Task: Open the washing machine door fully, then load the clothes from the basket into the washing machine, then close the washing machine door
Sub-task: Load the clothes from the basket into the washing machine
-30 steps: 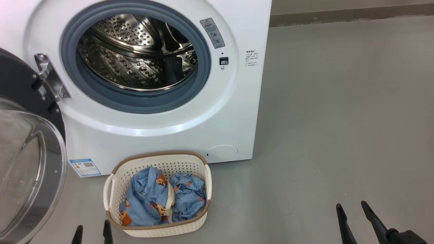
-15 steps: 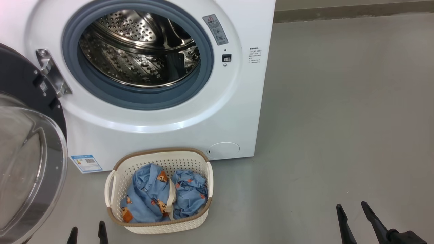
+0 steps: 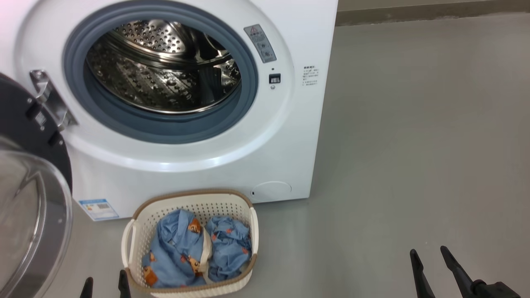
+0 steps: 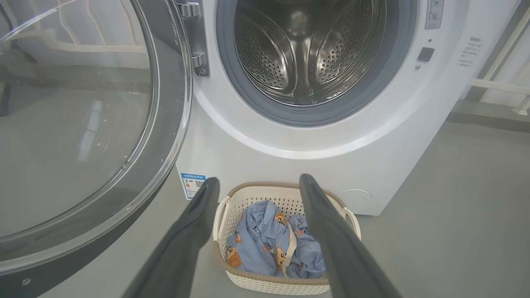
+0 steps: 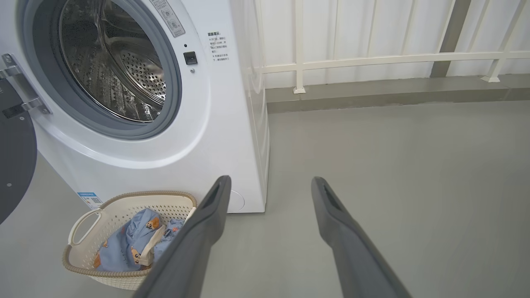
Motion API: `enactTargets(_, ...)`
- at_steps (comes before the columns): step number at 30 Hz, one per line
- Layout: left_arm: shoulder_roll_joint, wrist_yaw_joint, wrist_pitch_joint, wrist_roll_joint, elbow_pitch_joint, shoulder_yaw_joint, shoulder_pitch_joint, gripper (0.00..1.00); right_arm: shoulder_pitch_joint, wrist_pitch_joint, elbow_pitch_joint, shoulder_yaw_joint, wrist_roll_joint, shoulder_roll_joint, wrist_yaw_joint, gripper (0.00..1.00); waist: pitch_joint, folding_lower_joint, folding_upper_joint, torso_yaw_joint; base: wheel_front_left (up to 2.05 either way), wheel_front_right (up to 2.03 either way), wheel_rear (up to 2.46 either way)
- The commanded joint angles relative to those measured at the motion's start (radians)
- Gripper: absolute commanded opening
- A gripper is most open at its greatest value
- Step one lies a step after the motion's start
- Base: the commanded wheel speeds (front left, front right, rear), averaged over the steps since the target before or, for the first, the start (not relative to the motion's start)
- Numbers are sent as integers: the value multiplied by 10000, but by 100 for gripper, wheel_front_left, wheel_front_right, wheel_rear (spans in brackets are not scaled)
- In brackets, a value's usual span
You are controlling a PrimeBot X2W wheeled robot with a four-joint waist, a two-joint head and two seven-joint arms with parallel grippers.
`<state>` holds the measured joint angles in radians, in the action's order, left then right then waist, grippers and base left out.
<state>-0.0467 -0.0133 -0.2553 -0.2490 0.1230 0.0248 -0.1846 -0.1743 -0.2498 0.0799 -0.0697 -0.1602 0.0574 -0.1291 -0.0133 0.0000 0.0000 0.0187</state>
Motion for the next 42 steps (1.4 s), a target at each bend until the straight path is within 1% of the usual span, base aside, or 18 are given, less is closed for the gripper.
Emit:
enactTargets(1,-36,-76,-65,85,-206,358,282,100,294,-120,-262,288,37,155,-16,100,-37,0,0,23,197,-216,19)
enactTargets(8,-36,-241,-65,39,-241,379,336,100,328,-120,-264,278,16,176,-16,100,-92,0,0,37,185,-197,12)
enactTargets(15,-36,-263,-65,11,-200,280,325,100,300,-120,-239,293,-24,168,-16,100,-51,0,0,0,100,-100,0)
enactTargets(30,-36,-190,-65,-39,-189,180,295,100,311,-120,-248,361,-38,164,-16,100,-105,0,0,-54,7,-7,0)
enactTargets(36,-36,-124,-65,14,-154,103,431,100,532,-120,-241,411,-108,180,-16,100,-513,0,0,95,0,0,0)
enactTargets(39,-36,-137,-65,-27,116,-30,535,100,618,-120,-233,443,-153,158,-16,100,-707,0,0,193,0,0,0)
enactTargets(42,-35,-105,-65,158,535,-143,771,100,692,-120,-207,525,-196,140,-16,100,-923,0,0,299,0,0,0)
